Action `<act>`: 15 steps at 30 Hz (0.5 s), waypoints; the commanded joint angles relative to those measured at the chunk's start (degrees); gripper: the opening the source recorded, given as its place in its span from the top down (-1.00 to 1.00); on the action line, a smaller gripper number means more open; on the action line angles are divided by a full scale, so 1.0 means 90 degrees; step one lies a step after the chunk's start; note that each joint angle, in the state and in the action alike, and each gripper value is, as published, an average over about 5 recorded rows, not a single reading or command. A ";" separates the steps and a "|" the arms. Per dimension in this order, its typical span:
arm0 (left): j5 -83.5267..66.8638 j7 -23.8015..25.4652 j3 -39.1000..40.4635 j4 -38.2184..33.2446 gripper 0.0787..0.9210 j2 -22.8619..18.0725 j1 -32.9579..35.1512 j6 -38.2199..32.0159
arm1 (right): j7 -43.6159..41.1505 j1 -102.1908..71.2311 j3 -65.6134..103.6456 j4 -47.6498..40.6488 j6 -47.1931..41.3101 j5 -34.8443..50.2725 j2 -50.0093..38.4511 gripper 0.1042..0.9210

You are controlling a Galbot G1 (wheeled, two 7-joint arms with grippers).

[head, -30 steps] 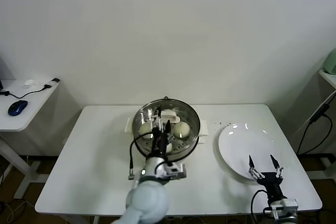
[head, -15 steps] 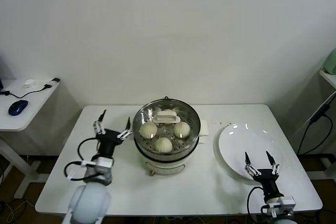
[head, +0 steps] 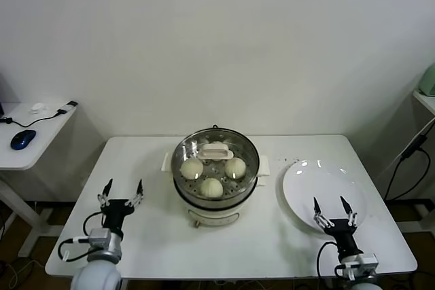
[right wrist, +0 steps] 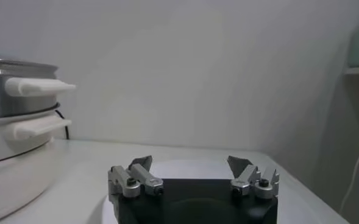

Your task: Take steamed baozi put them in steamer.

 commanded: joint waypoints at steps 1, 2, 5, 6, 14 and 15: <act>-0.0701 -0.0063 -0.0239 0.0584 -0.77 0.0053 0.0236 -0.0521 | -0.0009 0.0028 -0.0036 -0.0074 -0.0005 0.0042 0.0032 -0.76; -0.0684 -0.0056 -0.0234 0.0578 -0.77 0.0048 0.0241 -0.0529 | -0.0008 0.0032 -0.0041 -0.0082 -0.0001 0.0039 0.0038 -0.76; -0.0654 -0.0040 -0.0221 0.0577 -0.77 0.0046 0.0249 -0.0552 | -0.0004 0.0044 -0.0047 -0.0102 0.0015 0.0036 0.0051 -0.76; -0.0639 -0.0035 -0.0218 0.0580 -0.77 0.0047 0.0251 -0.0560 | -0.0004 0.0048 -0.0046 -0.0107 0.0018 0.0036 0.0051 -0.76; -0.0573 0.0049 -0.0204 0.0596 -0.77 0.0065 0.0270 -0.0613 | 0.0001 0.0049 -0.0029 -0.0102 -0.0013 0.0019 0.0073 -0.76; -0.0572 0.0054 -0.0201 0.0593 -0.77 0.0064 0.0270 -0.0615 | 0.0003 0.0048 -0.0027 -0.0101 -0.0013 0.0014 0.0078 -0.76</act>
